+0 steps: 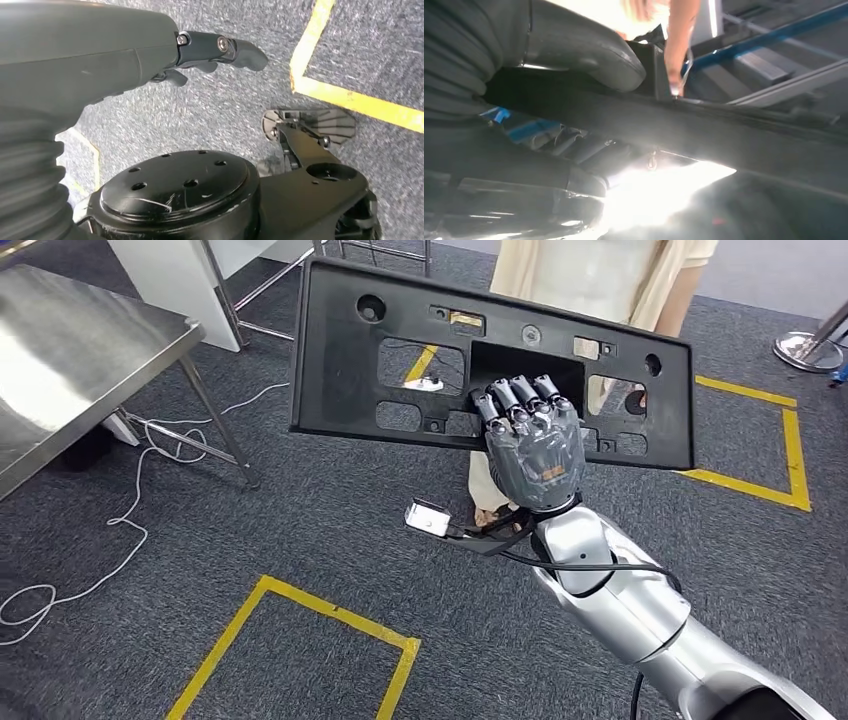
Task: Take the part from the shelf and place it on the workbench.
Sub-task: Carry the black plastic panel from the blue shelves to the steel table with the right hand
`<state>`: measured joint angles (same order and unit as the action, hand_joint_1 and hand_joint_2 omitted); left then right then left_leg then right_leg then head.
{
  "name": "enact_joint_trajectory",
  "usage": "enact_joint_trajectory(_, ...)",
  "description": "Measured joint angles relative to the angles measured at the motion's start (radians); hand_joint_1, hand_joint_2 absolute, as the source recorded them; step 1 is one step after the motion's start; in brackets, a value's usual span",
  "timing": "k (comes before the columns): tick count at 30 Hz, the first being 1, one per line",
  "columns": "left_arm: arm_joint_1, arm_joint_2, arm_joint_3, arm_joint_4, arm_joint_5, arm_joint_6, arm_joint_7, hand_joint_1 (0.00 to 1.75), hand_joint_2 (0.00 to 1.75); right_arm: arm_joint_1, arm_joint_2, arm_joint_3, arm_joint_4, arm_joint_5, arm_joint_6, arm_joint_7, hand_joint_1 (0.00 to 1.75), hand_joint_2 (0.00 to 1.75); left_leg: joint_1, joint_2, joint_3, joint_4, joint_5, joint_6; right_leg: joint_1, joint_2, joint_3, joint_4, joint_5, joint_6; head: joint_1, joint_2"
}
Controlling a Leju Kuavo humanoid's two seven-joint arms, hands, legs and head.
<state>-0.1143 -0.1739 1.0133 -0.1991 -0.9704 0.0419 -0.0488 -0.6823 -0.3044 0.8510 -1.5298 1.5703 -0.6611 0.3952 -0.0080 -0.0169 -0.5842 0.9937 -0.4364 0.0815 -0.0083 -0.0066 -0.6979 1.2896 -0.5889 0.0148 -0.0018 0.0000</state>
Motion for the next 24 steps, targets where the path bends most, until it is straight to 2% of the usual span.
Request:
enact_joint_trajectory(1, -0.002, -0.002, -0.005, 0.000, -0.009, 0.006, 0.008, 0.00, 1.75, 0.001, -0.002, 0.004, 0.001, 0.000, 0.003, 0.009, 1.75, 1.75, 0.001, -0.013, 0.001, 0.000, -0.001, -0.001, -0.004, 0.002, -0.015, 0.023, -0.001, 0.007, 0.000, 0.000)
enact_joint_trajectory(2, -0.003, -0.004, -0.009, 0.000, -0.015, 0.010, 0.012, 0.00, 1.75, 0.001, -0.004, 0.008, 0.002, 0.000, 0.007, 0.019, 1.75, 1.75, 0.003, -0.025, 0.003, 0.001, -0.002, -0.003, -0.008, 0.002, -0.011, 0.004, 0.016, 0.018, 0.000, 0.000)
enact_joint_trajectory(4, -0.006, -0.006, -0.018, 0.000, -0.023, 0.013, 0.017, 0.00, 1.75, -0.002, -0.010, 0.017, 0.002, 0.000, 0.017, 0.042, 1.75, 1.75, 0.008, -0.049, 0.007, 0.006, -0.007, -0.014, -0.023, 0.018, 0.045, -0.129, 0.082, 0.046, 0.001, 0.000)
enact_joint_trajectory(5, -0.007, -0.006, -0.022, 0.000, -0.026, 0.014, 0.019, 0.00, 1.75, -0.004, -0.013, 0.020, 0.002, 0.000, 0.022, 0.051, 1.75, 1.75, 0.009, -0.060, 0.005, 0.012, -0.012, -0.022, -0.028, 0.031, 0.075, -0.195, 0.108, 0.053, 0.002, 0.000)
enact_joint_trajectory(6, -0.008, -0.006, -0.025, 0.000, -0.027, 0.015, 0.020, 0.00, 1.75, -0.007, -0.016, 0.024, 0.001, 0.000, 0.025, 0.059, 1.75, 1.75, 0.009, -0.069, 0.003, 0.018, -0.016, -0.030, -0.031, 0.042, 0.097, -0.241, 0.124, 0.053, 0.003, 0.000)
enact_joint_trajectory(7, -0.009, -0.006, -0.026, 0.000, -0.027, 0.016, 0.021, 0.00, 1.75, -0.008, -0.019, 0.027, 0.001, 0.000, 0.028, 0.064, 1.75, 1.75, 0.008, -0.076, -0.001, 0.022, -0.018, -0.037, -0.032, 0.048, 0.107, -0.260, 0.129, 0.048, 0.003, 0.000)
enact_joint_trajectory(9, -0.009, -0.006, -0.027, 0.000, -0.028, 0.017, 0.022, 0.00, 1.75, -0.011, -0.024, 0.035, 0.000, 0.000, 0.033, 0.076, 1.75, 1.75, 0.011, -0.085, -0.007, 0.023, -0.018, -0.046, -0.029, 0.036, 0.110, -0.262, 0.129, 0.032, 0.002, 0.000)
enact_joint_trajectory(11, -0.009, -0.006, -0.028, 0.000, -0.032, 0.018, 0.023, 0.00, 1.75, -0.017, -0.028, 0.044, -0.002, 0.000, 0.037, 0.094, 1.75, 1.75, 0.013, -0.057, -0.018, 0.047, -0.035, -0.055, -0.029, 0.022, 0.113, -0.263, 0.129, 0.019, -0.001, 0.000)
enact_joint_trajectory(13, -0.010, -0.005, -0.029, 0.000, -0.037, 0.019, 0.024, 0.00, 1.75, -0.026, -0.036, 0.053, -0.007, 0.000, 0.041, 0.114, 1.75, 1.75, 0.012, -0.005, -0.061, 0.146, -0.088, -0.064, -0.025, 0.007, 0.116, -0.264, 0.125, 0.007, -0.007, 0.000)
enact_joint_trajectory(15, -0.014, -0.005, -0.030, 0.000, -0.041, 0.018, 0.022, 0.00, 1.75, -0.031, -0.046, 0.063, -0.009, 0.000, 0.044, 0.128, 1.75, 1.75, 0.013, 0.014, -0.120, 0.271, -0.139, -0.067, -0.018, -0.013, 0.119, -0.264, 0.121, -0.001, -0.009, 0.000)
enact_joint_trajectory(16, -0.016, -0.005, -0.031, 0.000, -0.043, 0.018, 0.021, 0.00, 1.75, -0.032, -0.050, 0.069, -0.009, 0.000, 0.046, 0.133, 1.75, 1.75, 0.013, 0.015, -0.132, 0.299, -0.142, -0.066, -0.015, -0.023, 0.120, -0.264, 0.119, -0.003, -0.009, 0.000)
enact_joint_trajectory(17, -0.018, -0.005, -0.033, 0.000, -0.046, 0.018, 0.020, 0.00, 1.75, -0.032, -0.053, 0.074, -0.010, 0.001, 0.046, 0.137, 1.75, 1.75, 0.012, 0.016, -0.127, 0.293, -0.127, -0.062, -0.011, -0.032, 0.122, -0.264, 0.117, -0.006, -0.009, 0.000)
enact_joint_trajectory(19, -0.014, -0.004, -0.039, 0.000, -0.053, 0.020, 0.022, 0.00, 1.75, -0.037, -0.058, 0.083, -0.011, 0.001, 0.047, 0.142, 1.75, 1.75, 0.007, 0.033, -0.072, 0.182, -0.061, -0.044, -0.004, -0.048, 0.128, -0.265, 0.114, -0.011, -0.009, 0.000)
enact_joint_trajectory(21, -0.007, -0.001, -0.045, 0.000, -0.057, 0.022, 0.024, 0.00, 1.75, -0.046, -0.063, 0.090, -0.013, 0.001, 0.047, 0.146, 1.75, 1.75, -0.008, 0.075, -0.020, 0.071, -0.023, -0.020, 0.002, -0.062, 0.130, -0.269, 0.112, -0.012, -0.007, 0.000)
enact_joint_trajectory(22, -0.004, 0.002, -0.046, 0.000, -0.058, 0.022, 0.024, 0.00, 1.75, -0.049, -0.065, 0.093, -0.013, 0.001, 0.047, 0.147, 1.75, 1.75, -0.016, 0.090, -0.010, 0.044, -0.023, -0.011, 0.002, -0.071, 0.129, -0.271, 0.113, -0.012, -0.008, 0.000)
enact_joint_trajectory(23, -0.003, 0.004, -0.046, 0.000, -0.059, 0.022, 0.024, 0.00, 1.75, -0.050, -0.067, 0.097, -0.013, 0.001, 0.046, 0.147, 1.75, 1.75, -0.021, 0.094, -0.009, 0.034, -0.028, -0.006, 0.003, -0.082, 0.128, -0.274, 0.113, -0.010, -0.009, 0.000)
enact_joint_trajectory(24, -0.002, 0.004, -0.047, 0.000, -0.059, 0.022, 0.025, 0.00, 1.75, -0.052, -0.068, 0.100, -0.013, 0.001, 0.045, 0.146, 1.75, 1.75, -0.025, 0.085, -0.006, 0.022, -0.027, -0.001, 0.004, -0.093, 0.130, -0.277, 0.114, -0.007, -0.011, 0.000)
